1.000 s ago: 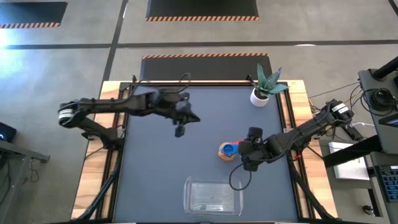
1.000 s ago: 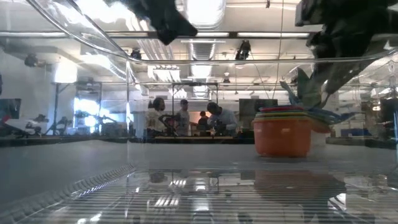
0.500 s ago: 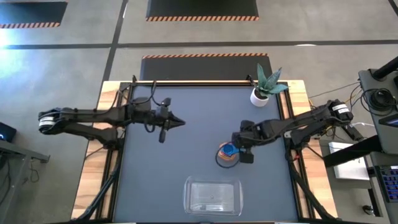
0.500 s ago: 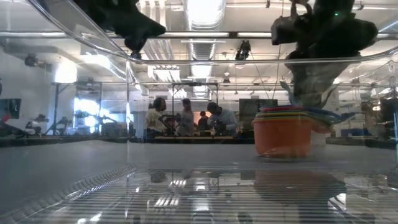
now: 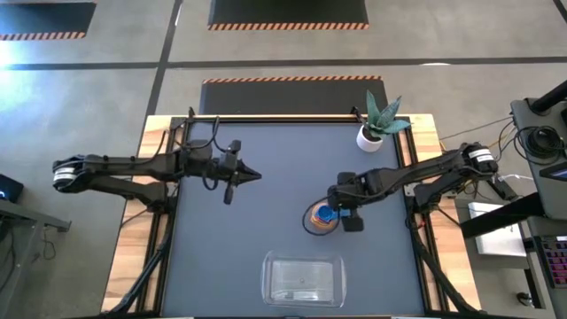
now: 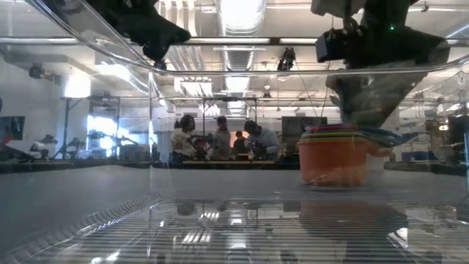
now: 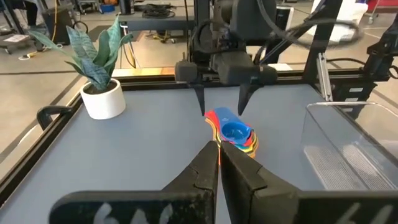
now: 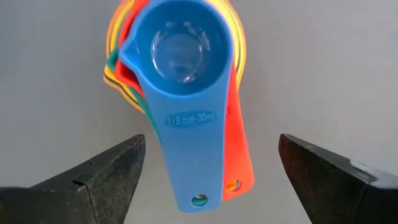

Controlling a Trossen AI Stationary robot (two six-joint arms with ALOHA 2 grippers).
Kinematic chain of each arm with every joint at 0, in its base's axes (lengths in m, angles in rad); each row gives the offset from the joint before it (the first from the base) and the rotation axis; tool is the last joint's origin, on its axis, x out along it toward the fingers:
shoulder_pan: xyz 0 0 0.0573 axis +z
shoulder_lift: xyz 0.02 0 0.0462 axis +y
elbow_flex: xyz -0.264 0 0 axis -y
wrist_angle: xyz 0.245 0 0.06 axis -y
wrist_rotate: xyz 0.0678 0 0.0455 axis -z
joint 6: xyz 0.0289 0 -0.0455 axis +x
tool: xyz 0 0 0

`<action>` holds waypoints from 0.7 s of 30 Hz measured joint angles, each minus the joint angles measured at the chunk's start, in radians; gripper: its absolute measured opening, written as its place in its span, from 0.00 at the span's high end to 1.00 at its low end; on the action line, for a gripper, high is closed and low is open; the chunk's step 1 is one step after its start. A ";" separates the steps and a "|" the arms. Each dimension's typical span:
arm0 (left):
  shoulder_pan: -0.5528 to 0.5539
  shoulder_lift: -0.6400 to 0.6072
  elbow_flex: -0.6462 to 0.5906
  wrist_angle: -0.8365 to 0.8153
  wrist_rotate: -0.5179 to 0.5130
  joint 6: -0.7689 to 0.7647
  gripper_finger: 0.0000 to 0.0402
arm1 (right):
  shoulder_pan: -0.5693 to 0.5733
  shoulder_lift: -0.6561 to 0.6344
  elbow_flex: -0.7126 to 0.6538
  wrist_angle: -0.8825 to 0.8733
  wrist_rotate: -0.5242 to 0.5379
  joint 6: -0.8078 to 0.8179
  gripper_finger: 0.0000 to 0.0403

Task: Nest measuring cups in basket
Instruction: Put the all measuring cups into the bin

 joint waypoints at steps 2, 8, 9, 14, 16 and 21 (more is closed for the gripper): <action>0.000 0.005 0.003 0.002 0.000 0.000 1.00 | 0.000 0.018 0.000 -0.001 0.000 -0.012 0.11; 0.000 0.009 0.003 0.001 0.000 0.000 1.00 | -0.002 0.074 0.000 0.000 0.000 -0.044 0.11; 0.000 0.009 0.003 0.001 0.000 0.000 1.00 | -0.002 0.083 0.000 0.001 0.001 -0.049 0.11; 0.000 0.009 0.003 0.001 0.000 0.000 1.00 | -0.017 0.129 0.000 0.002 0.002 -0.070 0.11; 0.000 0.009 0.003 0.001 0.001 -0.001 1.00 | -0.025 0.144 0.000 0.009 0.003 -0.090 0.12; 0.000 0.009 0.003 0.001 0.001 -0.004 1.00 | -0.041 0.164 0.000 0.041 0.000 -0.116 0.15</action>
